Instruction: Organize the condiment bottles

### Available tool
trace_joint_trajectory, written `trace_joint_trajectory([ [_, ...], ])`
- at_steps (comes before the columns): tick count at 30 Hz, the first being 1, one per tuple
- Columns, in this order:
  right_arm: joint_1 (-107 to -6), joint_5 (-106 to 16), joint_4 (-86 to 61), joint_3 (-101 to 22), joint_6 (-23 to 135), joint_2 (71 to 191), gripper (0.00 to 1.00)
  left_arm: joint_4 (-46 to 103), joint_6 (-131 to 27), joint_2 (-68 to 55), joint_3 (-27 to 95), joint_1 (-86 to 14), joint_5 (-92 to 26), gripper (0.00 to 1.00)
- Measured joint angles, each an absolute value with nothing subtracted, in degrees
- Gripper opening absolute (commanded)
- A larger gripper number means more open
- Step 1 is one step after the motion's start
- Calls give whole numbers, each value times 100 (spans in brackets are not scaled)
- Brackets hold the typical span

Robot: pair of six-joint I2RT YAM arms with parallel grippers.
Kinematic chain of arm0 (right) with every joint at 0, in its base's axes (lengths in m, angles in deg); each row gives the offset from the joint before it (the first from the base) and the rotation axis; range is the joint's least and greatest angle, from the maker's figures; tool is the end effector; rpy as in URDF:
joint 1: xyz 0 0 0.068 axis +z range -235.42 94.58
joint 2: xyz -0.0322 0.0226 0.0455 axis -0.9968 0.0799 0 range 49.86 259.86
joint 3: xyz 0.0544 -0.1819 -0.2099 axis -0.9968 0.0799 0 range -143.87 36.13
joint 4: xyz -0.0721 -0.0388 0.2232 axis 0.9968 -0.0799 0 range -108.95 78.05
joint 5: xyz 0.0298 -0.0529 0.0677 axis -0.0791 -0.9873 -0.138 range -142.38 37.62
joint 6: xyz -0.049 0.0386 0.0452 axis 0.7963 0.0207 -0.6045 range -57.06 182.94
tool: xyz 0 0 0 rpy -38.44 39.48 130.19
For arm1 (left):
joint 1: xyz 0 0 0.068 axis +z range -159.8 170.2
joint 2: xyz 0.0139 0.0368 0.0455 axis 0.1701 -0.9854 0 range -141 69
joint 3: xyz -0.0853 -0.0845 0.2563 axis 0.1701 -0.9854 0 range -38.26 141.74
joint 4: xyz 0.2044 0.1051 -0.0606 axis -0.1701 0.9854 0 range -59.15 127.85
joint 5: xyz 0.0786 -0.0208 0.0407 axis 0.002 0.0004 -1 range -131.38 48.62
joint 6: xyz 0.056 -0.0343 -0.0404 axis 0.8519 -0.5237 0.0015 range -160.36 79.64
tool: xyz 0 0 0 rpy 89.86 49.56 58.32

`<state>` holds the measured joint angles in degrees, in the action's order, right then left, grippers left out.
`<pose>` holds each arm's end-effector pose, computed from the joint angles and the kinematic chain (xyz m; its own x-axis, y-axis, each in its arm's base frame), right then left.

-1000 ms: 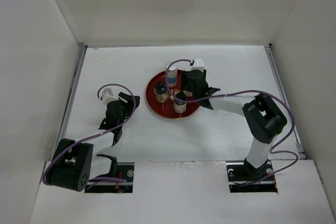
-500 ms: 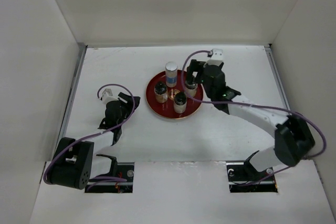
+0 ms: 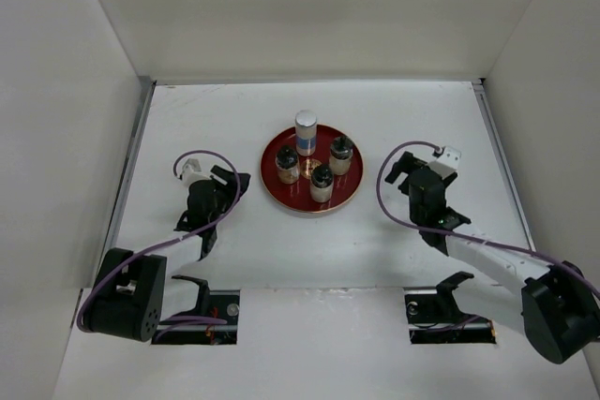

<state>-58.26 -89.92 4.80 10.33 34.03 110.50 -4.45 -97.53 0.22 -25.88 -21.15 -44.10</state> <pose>0.2136 0.0647 0.2375 -0.1678 0.3447 -0.9236 0.2678 0.9176 0.2938 0.2185 -0.0406 0.1697 -0.3200 -0.7918 -0.5202 -0.2135 0.5953 -0.7746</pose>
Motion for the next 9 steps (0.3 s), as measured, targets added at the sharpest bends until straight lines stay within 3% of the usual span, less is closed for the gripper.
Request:
trace_joint_trajectory([
  [9,-5844,-9016,504,1384,3110,10814,100,-443,-9676,116,-2588,-2122,-4414,59],
])
